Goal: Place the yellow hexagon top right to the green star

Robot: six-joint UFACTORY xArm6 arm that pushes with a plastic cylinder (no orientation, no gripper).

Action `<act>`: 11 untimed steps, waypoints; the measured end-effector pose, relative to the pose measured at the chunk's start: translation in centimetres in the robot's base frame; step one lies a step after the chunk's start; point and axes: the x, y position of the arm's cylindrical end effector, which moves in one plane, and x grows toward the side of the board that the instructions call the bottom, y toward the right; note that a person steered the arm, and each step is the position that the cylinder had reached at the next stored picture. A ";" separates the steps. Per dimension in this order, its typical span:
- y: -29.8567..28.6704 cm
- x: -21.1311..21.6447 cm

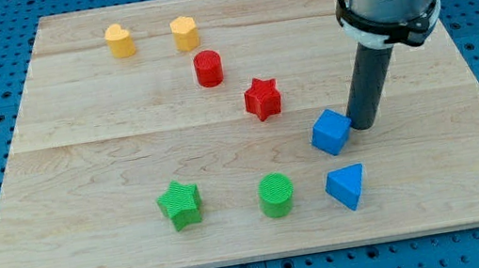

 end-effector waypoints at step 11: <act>-27.0 -10.9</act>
